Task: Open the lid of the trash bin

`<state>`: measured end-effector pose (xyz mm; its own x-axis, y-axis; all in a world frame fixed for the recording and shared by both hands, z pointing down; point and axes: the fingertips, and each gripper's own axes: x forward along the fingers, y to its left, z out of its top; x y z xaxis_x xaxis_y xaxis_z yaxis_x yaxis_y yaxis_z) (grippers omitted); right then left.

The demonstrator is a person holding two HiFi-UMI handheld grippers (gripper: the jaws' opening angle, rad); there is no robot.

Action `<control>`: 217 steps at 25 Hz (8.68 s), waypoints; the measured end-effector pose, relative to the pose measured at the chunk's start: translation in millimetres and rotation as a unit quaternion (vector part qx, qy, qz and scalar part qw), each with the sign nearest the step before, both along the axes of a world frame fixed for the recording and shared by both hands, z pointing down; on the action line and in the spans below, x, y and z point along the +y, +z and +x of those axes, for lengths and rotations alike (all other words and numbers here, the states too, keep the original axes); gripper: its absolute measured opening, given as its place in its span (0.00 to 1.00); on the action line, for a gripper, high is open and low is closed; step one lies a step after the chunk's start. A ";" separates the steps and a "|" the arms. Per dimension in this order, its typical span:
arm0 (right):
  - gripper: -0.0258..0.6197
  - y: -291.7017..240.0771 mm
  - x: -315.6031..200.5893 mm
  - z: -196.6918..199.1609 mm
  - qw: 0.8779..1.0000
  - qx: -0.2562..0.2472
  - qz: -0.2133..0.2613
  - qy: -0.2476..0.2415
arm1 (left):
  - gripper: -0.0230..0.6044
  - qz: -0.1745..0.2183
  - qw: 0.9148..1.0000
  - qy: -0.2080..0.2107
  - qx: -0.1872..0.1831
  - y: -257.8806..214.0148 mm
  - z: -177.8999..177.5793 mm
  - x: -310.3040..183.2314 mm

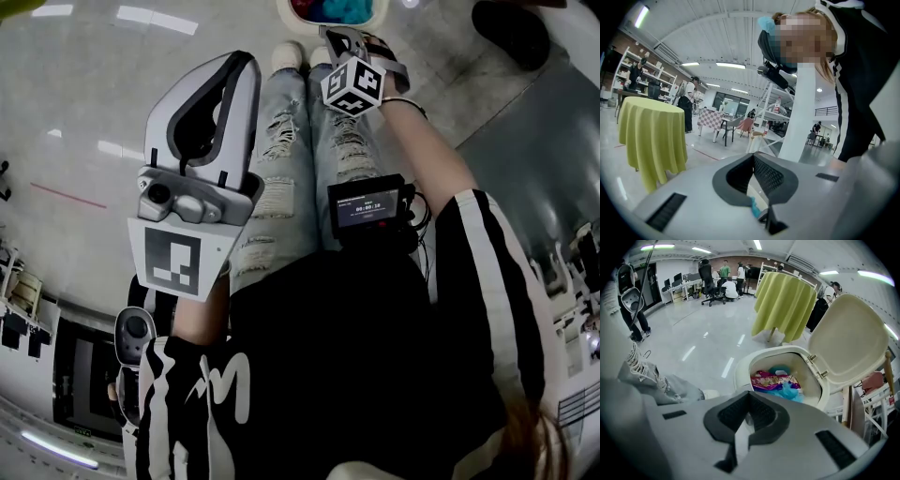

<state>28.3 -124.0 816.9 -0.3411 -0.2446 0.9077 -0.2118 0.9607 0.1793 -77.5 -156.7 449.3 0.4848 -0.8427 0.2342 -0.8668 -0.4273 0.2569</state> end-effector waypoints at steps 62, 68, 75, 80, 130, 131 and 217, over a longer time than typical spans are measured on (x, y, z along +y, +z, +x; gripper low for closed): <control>0.05 -161.6 -37.6 7.0 0.989 -0.091 0.007 0.120 | 0.05 0.046 0.999 0.014 -0.016 -93.3 0.7 -5.2; 0.05 -176.5 -40.4 4.5 0.986 -0.100 0.012 0.131 | 0.05 0.046 0.999 0.011 -0.016 -100.1 -4.1 -3.0; 0.05 -199.1 -53.2 7.6 0.982 -0.118 0.025 0.148 | 0.05 0.052 0.998 0.011 -0.017 -110.5 -0.8 -4.3; 0.05 -216.1 -59.1 10.9 0.978 -0.128 0.033 0.160 | 0.05 0.052 0.999 0.012 -0.010 -116.3 2.8 -3.5; 0.05 -391.3 -77.8 3.0 0.922 -0.290 0.126 0.225 | 0.05 0.097 0.995 0.011 -0.018 -179.5 6.6 4.2; 0.05 -394.1 -77.6 3.8 0.921 -0.292 0.128 0.225 | 0.05 0.096 0.995 0.011 -0.020 -180.7 7.2 4.8; 0.05 -617.7 -44.9 -0.3 0.833 -0.480 0.213 0.176 | 0.05 0.203 0.978 0.046 -0.025 -299.1 34.9 23.4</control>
<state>28.0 -168.9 199.2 -0.6982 -0.7131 0.0632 -0.7093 0.7010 0.0744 -42.6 -133.3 150.2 0.5602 -0.8240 -0.0850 -0.8266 -0.5628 0.0076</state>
